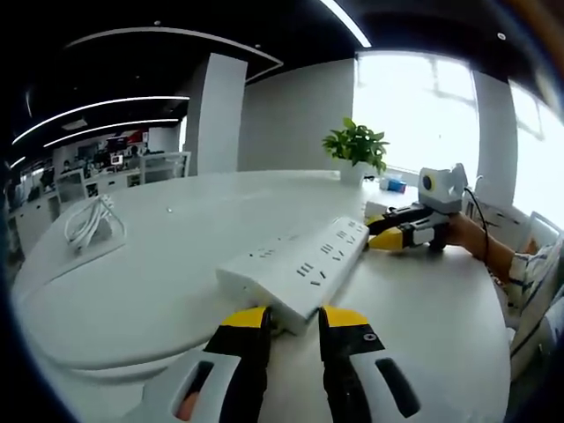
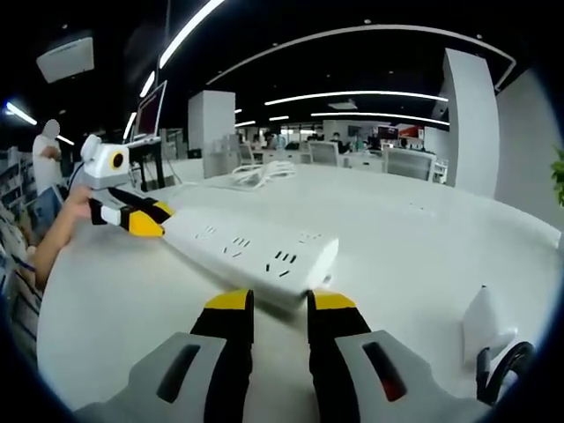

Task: Straighten the power strip on the desk, plug the charger into it

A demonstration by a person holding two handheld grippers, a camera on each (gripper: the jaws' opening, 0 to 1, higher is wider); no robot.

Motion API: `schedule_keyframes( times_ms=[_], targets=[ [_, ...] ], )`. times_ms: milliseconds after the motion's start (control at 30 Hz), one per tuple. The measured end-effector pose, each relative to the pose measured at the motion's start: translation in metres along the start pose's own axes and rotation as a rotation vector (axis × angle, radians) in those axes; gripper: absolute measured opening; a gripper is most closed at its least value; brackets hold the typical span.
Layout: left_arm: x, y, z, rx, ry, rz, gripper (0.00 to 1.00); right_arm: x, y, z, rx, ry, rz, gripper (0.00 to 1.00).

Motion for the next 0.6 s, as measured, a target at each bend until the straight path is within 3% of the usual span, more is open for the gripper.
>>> schedule_keyframes(
  times_ms=[133, 267, 367, 600],
  targets=[
    [0.001, 0.0, -0.001, 0.002, 0.007, -0.008, 0.22, 0.001, -0.001, 0.0, -0.007, -0.019, -0.004, 0.24],
    [0.001, 0.0, -0.003, 0.008, 0.002, -0.017, 0.22, 0.008, -0.014, 0.01, 0.057, 0.019, -0.024, 0.22],
    [0.002, 0.0, -0.003, 0.007, 0.017, -0.015, 0.22, 0.02, -0.035, 0.014, 0.054, -0.046, -0.105, 0.22],
    [0.0, -0.007, 0.001, 0.028, 0.042, 0.001, 0.22, 0.052, -0.095, 0.015, 0.04, -0.06, -0.235, 0.22]
  ],
)
Point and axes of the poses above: the point that each gripper's makers call its tool centre point, and the gripper's own axes: y roughly forward along the fingers, x roughly to its right, z roughly out of its top, the point moved 9 cm from there along -y, roughly backward along the fingers, and after that the axes turned 4 degrees about x, right-handed, at the moved point
